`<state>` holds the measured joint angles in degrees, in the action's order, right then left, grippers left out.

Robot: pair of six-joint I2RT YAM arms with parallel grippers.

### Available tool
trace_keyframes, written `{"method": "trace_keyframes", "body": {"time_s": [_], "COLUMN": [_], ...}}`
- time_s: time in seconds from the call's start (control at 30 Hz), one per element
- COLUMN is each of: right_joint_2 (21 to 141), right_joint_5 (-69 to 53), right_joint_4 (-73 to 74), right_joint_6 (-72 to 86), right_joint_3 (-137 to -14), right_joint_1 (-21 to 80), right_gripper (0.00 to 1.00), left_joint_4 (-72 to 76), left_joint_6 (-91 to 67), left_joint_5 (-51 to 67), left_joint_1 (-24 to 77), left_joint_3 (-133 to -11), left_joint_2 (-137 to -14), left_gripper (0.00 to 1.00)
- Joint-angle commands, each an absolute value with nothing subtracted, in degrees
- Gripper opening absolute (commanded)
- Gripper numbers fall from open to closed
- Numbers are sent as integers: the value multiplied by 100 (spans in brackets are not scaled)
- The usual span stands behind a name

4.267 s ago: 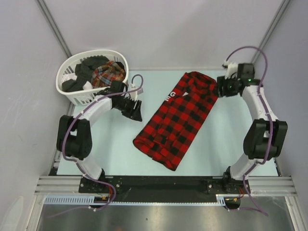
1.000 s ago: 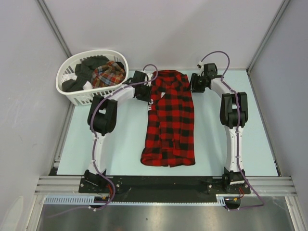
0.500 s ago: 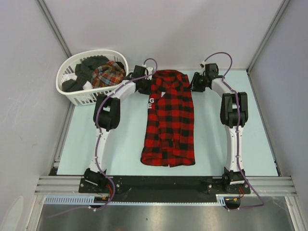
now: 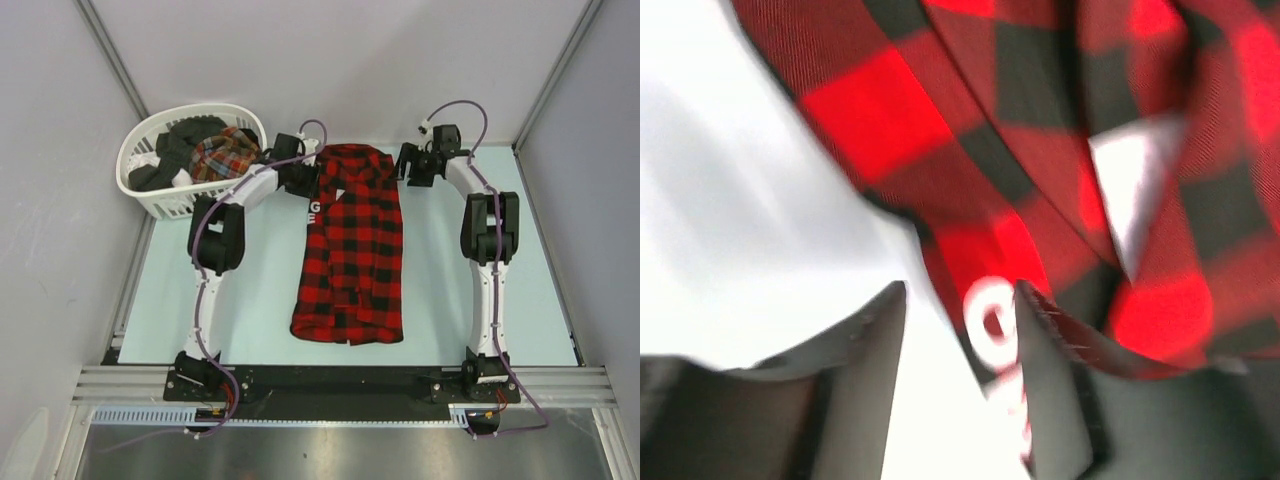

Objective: Fold and stack the long sleeve shirts
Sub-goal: Fold the shirt

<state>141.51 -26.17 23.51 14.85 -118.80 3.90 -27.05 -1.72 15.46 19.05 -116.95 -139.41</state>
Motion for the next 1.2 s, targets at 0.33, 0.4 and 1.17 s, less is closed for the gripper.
{"method": "trace_keyframes", "body": {"time_s": [0.33, 0.4, 1.17], "right_joint_2": [8662, 8211, 5378], "right_joint_5": [-3880, -4479, -1855], "right_joint_4": [1732, 2264, 2946], "right_joint_6": [-2395, -3456, -6574], "right_joint_3": [-8918, -8580, -2418], "right_joint_1": [360, 430, 4552], "right_gripper": [100, 100, 59], "left_joint_4": [-2496, -2819, -1424], "left_joint_6": [2038, 2494, 6046], "left_joint_5": [3153, 3827, 1372], "left_joint_1": [2267, 2259, 5597], "left_joint_3": [-8846, -8570, -2268], "left_joint_2": [-8712, -8324, -5826], "left_gripper": [99, 99, 85]}}
